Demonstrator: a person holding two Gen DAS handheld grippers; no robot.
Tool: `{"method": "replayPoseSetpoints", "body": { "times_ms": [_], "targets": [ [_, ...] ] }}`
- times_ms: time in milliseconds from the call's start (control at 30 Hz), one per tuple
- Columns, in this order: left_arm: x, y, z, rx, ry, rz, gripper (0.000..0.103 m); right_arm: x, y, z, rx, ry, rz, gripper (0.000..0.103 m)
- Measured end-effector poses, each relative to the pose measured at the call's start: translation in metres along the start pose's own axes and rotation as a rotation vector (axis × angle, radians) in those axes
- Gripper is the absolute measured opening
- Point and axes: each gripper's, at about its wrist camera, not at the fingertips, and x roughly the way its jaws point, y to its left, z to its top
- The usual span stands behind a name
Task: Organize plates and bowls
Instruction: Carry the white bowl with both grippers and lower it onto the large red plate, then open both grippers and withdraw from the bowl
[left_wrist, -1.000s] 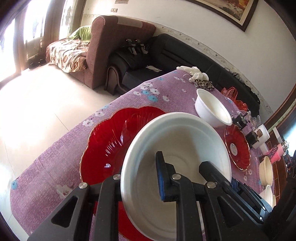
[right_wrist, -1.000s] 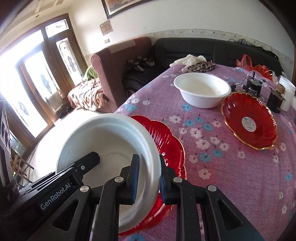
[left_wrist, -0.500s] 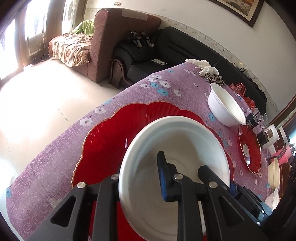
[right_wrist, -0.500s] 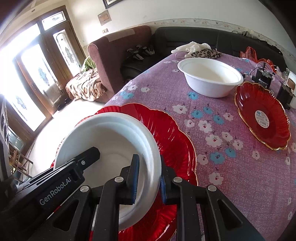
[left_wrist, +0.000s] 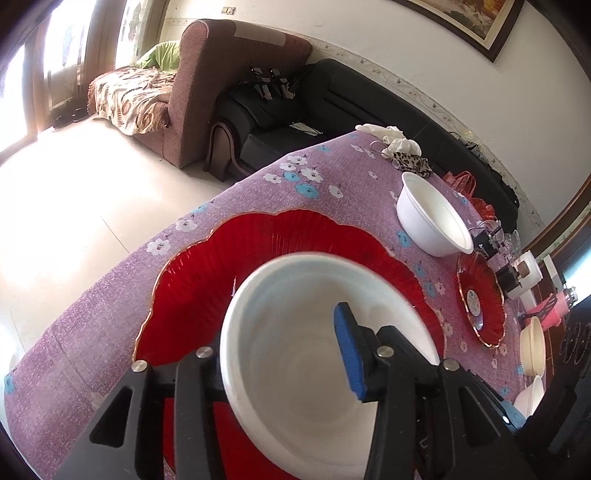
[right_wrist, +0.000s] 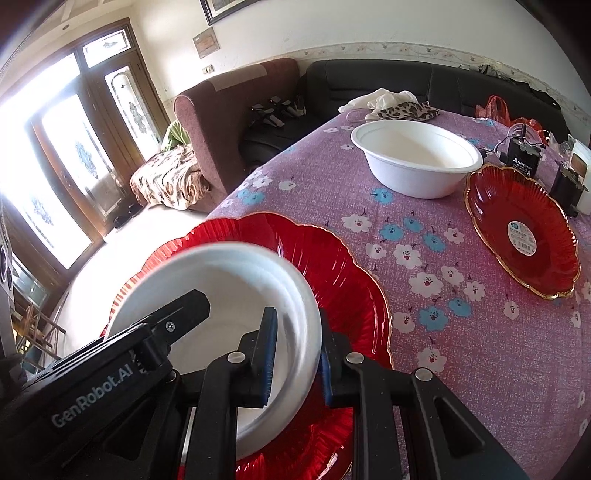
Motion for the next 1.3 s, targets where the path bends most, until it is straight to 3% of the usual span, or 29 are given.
{"method": "replayPoseSetpoints", "body": {
  "times_ms": [67,133,167,833,1067,1300],
  "targets": [
    [-0.004,0.001,0.001,-0.009,-0.007,-0.013,0.049,-0.004,0.001,-0.001,0.002,-0.005,0.005,0.023],
    [-0.012,0.002,0.000,-0.010,-0.028,0.001,0.063,-0.009,0.002,-0.002,0.004,-0.015,0.006,0.025],
    [-0.015,0.002,0.000,-0.013,-0.036,0.003,0.064,-0.011,0.002,-0.002,0.003,-0.017,0.005,0.025],
    [-0.087,0.019,-0.019,-0.060,-0.117,-0.006,0.069,-0.090,0.000,-0.039,0.033,-0.105,-0.022,0.042],
    [-0.102,-0.012,-0.036,0.026,-0.123,-0.022,0.074,-0.116,-0.029,-0.072,0.092,-0.115,-0.035,0.043],
    [-0.099,-0.069,-0.064,0.188,-0.091,-0.051,0.075,-0.156,-0.102,-0.109,0.228,-0.125,-0.075,0.044]
  ]
}}
